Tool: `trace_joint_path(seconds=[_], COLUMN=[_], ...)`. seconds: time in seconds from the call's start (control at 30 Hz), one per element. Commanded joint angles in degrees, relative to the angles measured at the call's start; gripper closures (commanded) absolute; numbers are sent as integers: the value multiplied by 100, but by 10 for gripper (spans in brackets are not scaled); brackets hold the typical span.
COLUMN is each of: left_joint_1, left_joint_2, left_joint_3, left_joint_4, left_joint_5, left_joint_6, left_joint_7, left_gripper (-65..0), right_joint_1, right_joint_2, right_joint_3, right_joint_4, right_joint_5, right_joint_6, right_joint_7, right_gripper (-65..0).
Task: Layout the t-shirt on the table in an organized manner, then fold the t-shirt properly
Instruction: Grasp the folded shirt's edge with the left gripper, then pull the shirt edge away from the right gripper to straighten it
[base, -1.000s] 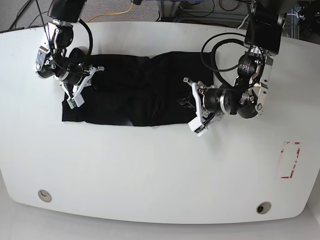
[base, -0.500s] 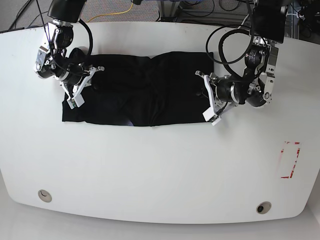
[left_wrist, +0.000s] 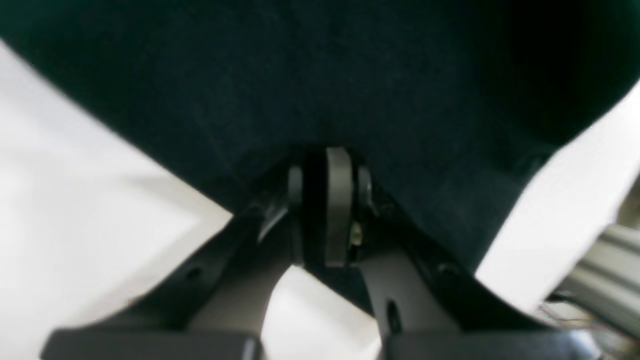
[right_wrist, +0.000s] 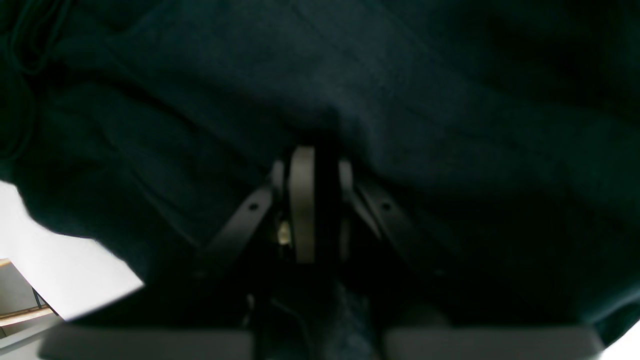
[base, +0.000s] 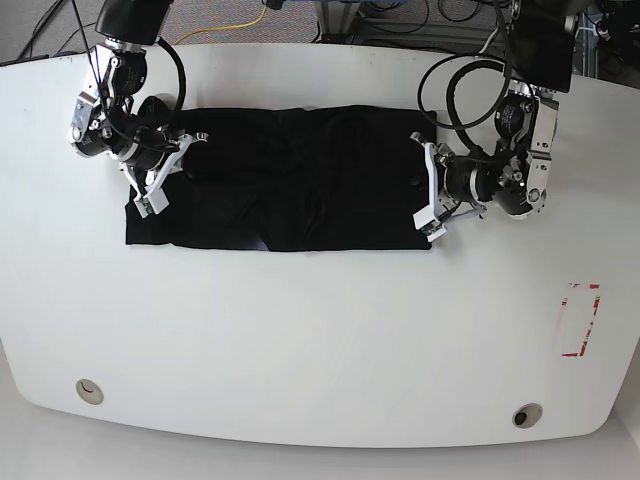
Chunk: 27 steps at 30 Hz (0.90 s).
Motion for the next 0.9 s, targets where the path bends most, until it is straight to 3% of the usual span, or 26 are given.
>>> trace_joint_path(seconds=[0.0,0.27,0.53,0.87], left_joint_1=[-103,-314,-648,-780], left_joint_2=[-80,-203,-405,-361], left_joint_3=[-24,-24,-24,-24], left_joint_4=[-5,-119,-506,162], left_joint_5=[586,1175,1315,1307], left_joint_6=[-76,-388,-388,-388], left_joint_7=[203,203,98,194], left_gripper=[-42,-42,-42,-42], right_joint_1=[58,58,58,58], right_joint_2=[65,65,74,74], right_joint_3=[10,10,27,45], right_joint_4=[67,67,67,67], right_joint_5=[9,9,9,9], right_joint_6=[8,8,8,8], right_joint_7=[-12,-12,-3,-3], right_gripper=[-62,-62,-62,-62])
